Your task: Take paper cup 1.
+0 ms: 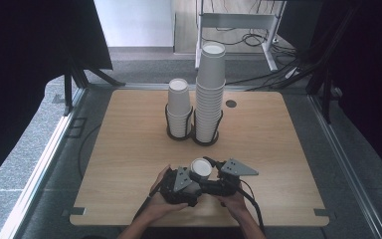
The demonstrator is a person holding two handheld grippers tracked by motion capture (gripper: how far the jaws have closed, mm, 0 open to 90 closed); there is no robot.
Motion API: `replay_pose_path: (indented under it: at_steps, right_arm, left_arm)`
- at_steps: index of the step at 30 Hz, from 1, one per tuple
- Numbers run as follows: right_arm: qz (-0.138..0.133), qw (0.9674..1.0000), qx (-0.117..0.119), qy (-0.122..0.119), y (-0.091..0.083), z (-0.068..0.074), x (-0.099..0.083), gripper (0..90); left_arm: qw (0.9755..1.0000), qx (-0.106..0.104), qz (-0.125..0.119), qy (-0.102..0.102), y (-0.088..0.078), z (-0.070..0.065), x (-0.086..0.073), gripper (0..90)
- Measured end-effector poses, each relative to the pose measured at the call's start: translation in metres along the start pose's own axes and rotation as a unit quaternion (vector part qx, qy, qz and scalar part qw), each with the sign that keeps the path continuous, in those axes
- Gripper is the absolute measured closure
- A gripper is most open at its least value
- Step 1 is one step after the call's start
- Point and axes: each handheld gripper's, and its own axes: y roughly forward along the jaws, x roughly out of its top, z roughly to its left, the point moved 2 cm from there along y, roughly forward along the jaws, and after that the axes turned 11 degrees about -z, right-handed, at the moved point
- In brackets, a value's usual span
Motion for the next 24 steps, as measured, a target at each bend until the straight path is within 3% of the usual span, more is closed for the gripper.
replay_pose_path:
  at_steps: [5, 24]
  right_arm:
    - [-0.001, 1.0000, -0.006, 0.003, -0.001, -0.002, 0.003, 16.6]
    - [-0.020, 0.9996, -0.019, 0.002, -0.010, -0.008, 0.014, 15.7]
  left_arm:
    - [1.0000, 0.009, -0.002, -0.002, -0.002, 0.005, 0.001, 13.0]
    - [0.9980, 0.058, -0.018, -0.019, -0.014, 0.031, 0.003, 13.5]
